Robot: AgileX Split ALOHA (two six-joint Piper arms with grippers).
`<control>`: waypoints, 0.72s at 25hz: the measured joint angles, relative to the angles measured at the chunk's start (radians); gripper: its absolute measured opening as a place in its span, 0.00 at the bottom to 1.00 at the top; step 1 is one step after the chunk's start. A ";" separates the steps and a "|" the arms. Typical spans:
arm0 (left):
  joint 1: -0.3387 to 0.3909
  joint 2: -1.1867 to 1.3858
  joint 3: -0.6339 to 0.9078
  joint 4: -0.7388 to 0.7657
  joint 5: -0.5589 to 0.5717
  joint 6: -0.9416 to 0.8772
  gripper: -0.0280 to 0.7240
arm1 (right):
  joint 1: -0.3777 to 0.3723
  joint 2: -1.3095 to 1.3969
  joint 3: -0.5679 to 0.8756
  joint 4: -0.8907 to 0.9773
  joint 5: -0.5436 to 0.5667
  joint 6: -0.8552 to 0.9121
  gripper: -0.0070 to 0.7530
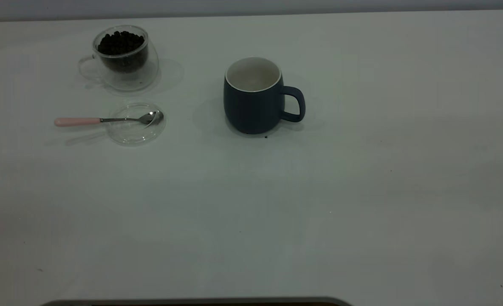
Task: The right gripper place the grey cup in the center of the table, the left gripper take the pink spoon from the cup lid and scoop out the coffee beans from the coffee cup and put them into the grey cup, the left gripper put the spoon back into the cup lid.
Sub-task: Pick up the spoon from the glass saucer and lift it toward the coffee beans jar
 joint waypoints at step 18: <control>0.000 0.000 0.000 0.000 0.001 0.000 0.82 | -0.173 -0.166 0.097 0.011 -0.034 0.018 0.79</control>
